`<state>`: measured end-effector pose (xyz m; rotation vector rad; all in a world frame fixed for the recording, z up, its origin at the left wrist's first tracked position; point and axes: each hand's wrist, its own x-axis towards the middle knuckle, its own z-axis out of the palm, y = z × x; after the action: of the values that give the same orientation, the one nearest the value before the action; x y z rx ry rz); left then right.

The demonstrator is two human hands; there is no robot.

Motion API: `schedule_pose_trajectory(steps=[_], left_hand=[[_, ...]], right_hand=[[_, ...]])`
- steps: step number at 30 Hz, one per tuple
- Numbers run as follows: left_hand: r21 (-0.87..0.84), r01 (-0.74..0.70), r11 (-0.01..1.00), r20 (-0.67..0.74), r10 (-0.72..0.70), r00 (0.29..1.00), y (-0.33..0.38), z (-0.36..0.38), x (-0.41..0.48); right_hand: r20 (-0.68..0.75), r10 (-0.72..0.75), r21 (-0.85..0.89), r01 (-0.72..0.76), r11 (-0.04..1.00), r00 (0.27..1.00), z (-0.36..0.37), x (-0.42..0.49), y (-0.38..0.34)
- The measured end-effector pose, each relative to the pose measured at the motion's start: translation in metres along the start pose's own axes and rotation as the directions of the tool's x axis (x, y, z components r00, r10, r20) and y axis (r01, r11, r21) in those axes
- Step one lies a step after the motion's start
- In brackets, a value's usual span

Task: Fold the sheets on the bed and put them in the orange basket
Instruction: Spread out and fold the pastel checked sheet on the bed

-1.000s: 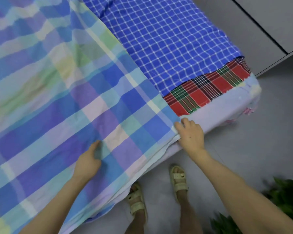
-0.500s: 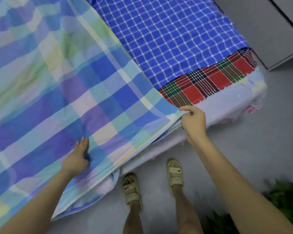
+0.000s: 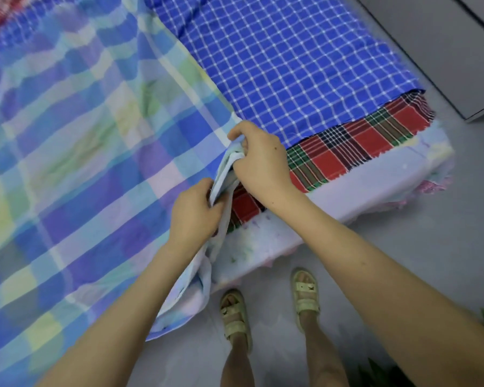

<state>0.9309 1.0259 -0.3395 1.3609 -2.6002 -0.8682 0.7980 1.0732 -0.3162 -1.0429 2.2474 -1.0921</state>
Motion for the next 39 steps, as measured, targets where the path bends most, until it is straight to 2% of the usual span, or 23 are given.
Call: schedule_pose_trajectory(steps=[2, 3, 6, 10, 12, 14, 17, 19, 22, 24, 25, 26, 27, 28, 29, 30, 31, 32, 34, 35, 37, 39], left_hand=[[-0.101, -0.020, 0.995, 0.025, 0.023, 0.999, -0.004, -0.015, 0.015], [-0.099, -0.034, 0.994, 0.035, 0.038, 0.999, -0.004, -0.023, 0.020], [0.009, -0.072, 0.997, 0.064, 0.071, 0.995, -0.004, -0.044, 0.031], [0.074, -0.124, 0.989, 0.092, 0.117, 0.989, 0.003, -0.066, 0.038], [0.111, -0.150, 0.982, 0.090, 0.141, 0.986, 0.006, -0.074, 0.038], [0.185, -0.191, 0.964, 0.094, 0.176, 0.980, 0.007, -0.076, 0.035], [0.274, -0.236, 0.932, 0.096, 0.218, 0.971, 0.008, -0.077, 0.029], [0.287, -0.252, 0.924, 0.107, 0.230, 0.967, 0.009, -0.077, 0.023], [0.295, -0.292, 0.910, 0.184, 0.246, 0.952, 0.016, -0.066, 0.012], [0.305, -0.313, 0.899, 0.247, 0.243, 0.938, 0.023, -0.051, 0.005], [0.314, -0.325, 0.892, 0.275, 0.242, 0.930, 0.028, -0.041, 0.003], [0.323, -0.339, 0.884, 0.294, 0.247, 0.923, 0.032, -0.030, 0.002], [0.336, -0.350, 0.875, 0.311, 0.248, 0.918, 0.036, -0.019, 0.002], [0.351, -0.357, 0.866, 0.327, 0.244, 0.913, 0.038, -0.007, 0.002], [0.365, -0.366, 0.856, 0.346, 0.240, 0.907, 0.040, 0.005, 0.000], [0.372, -0.377, 0.848, 0.371, 0.237, 0.898, 0.041, 0.018, -0.002], [0.374, -0.389, 0.841, 0.401, 0.232, 0.886, 0.043, 0.032, -0.006], [0.369, -0.396, 0.841, 0.432, 0.222, 0.874, 0.043, 0.045, -0.010], [0.338, -0.396, 0.853, 0.476, 0.208, 0.854, 0.040, 0.072, -0.016], [0.328, -0.394, 0.859, 0.495, 0.199, 0.846, 0.039, 0.086, -0.019], [0.306, -0.376, 0.874, 0.587, 0.138, 0.798, 0.032, 0.112, -0.028], [0.248, -0.335, 0.909, 0.734, 0.049, 0.677, 0.028, 0.136, -0.033]], right_hand=[[-0.132, 0.146, 0.158, -0.124, 0.980, 0.981, 0.002, -0.004, 0.010], [-0.160, 0.244, 0.228, -0.205, 0.952, 0.956, 0.005, -0.007, 0.016], [-0.089, 0.470, 0.342, -0.416, 0.843, 0.878, 0.022, -0.018, 0.032], [0.025, 0.552, 0.374, -0.520, 0.768, 0.834, 0.052, -0.046, 0.050], [0.080, 0.545, 0.338, -0.537, 0.773, 0.835, 0.056, -0.060, 0.058], [0.068, 0.524, 0.281, -0.521, 0.806, 0.849, 0.050, -0.068, 0.063], [-0.132, 0.452, 0.133, -0.436, 0.890, 0.882, 0.016, -0.070, 0.065], [-0.293, 0.322, -0.054, -0.352, 0.934, 0.900, -0.015, -0.062, 0.058], [-0.354, 0.096, -0.394, -0.241, 0.887, 0.930, -0.047, -0.046, 0.054], [-0.347, 0.087, -0.452, -0.248, 0.857, 0.934, -0.060, -0.036, 0.063], [-0.344, 0.126, -0.408, -0.269, 0.872, 0.930, -0.061, -0.032, 0.072], [-0.352, 0.198, -0.284, -0.305, 0.909, 0.915, -0.058, -0.030, 0.086], [-0.345, 0.328, -0.063, -0.371, 0.927, 0.879, -0.054, -0.027, 0.100], [-0.287, 0.484, 0.219, -0.435, 0.873, 0.827, -0.048, -0.026, 0.111], [-0.186, 0.615, 0.450, -0.489, 0.747, 0.767, -0.042, -0.028, 0.120], [-0.118, 0.689, 0.553, -0.530, 0.644, 0.715, -0.037, -0.032, 0.130], [-0.097, 0.698, 0.531, -0.556, 0.639, 0.709, -0.038, -0.038, 0.138], [-0.128, 0.656, 0.445, -0.548, 0.708, 0.744, -0.042, -0.045, 0.146], [-0.191, 0.491, 0.143, -0.470, 0.871, 0.850, -0.055, -0.058, 0.159], [-0.168, 0.429, -0.031, -0.440, 0.897, 0.887, -0.061, -0.063, 0.168], [-0.043, 0.427, -0.243, -0.424, 0.873, 0.903, -0.059, -0.072, 0.184], [0.035, 0.485, -0.298, -0.454, 0.840, 0.874, -0.054, -0.076, 0.201]])
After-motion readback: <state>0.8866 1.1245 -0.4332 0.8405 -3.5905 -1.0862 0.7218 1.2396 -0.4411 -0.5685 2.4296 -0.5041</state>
